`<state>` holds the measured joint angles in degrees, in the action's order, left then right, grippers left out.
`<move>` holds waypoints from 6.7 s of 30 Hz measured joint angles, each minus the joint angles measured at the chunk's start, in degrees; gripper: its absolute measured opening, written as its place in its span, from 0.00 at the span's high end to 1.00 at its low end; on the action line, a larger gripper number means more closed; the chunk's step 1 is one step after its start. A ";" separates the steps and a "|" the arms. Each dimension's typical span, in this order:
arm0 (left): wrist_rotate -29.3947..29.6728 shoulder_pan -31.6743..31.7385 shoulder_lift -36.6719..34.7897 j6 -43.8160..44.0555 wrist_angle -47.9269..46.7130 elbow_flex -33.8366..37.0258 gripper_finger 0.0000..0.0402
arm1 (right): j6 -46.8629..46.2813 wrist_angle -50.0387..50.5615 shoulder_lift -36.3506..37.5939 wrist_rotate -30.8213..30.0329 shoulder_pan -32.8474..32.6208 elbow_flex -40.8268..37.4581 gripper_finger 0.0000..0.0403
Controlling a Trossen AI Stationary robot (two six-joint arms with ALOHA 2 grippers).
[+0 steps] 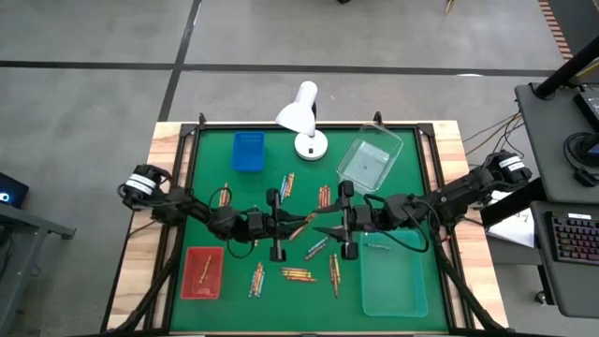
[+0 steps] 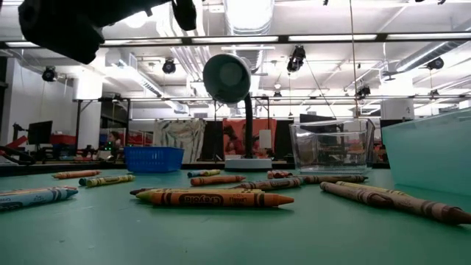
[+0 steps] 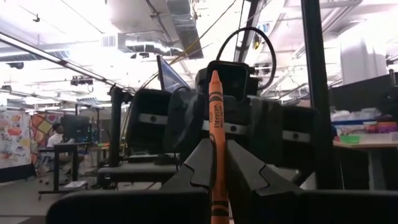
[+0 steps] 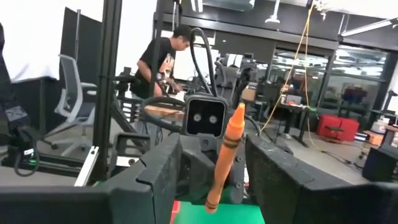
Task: Sort crayons
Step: Put the orange crayon into the transparent bin
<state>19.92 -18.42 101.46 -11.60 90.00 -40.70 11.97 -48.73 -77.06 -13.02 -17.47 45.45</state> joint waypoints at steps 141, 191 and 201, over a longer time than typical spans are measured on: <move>19.68 1.08 -38.31 21.76 -104.49 -3.93 0.66 | -28.43 92.73 6.56 -3.52 24.20 24.33 0.88; 4.96 10.09 -17.68 71.59 -151.62 -7.18 0.66 | -28.02 70.25 5.38 -6.67 6.60 15.34 0.88; 4.98 12.63 -14.38 71.33 -151.40 -7.18 0.66 | -28.02 70.25 5.38 -6.62 6.60 15.28 0.88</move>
<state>24.91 -5.80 87.08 59.73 -61.40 -47.88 -16.05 21.52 -71.68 -19.64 -10.87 60.73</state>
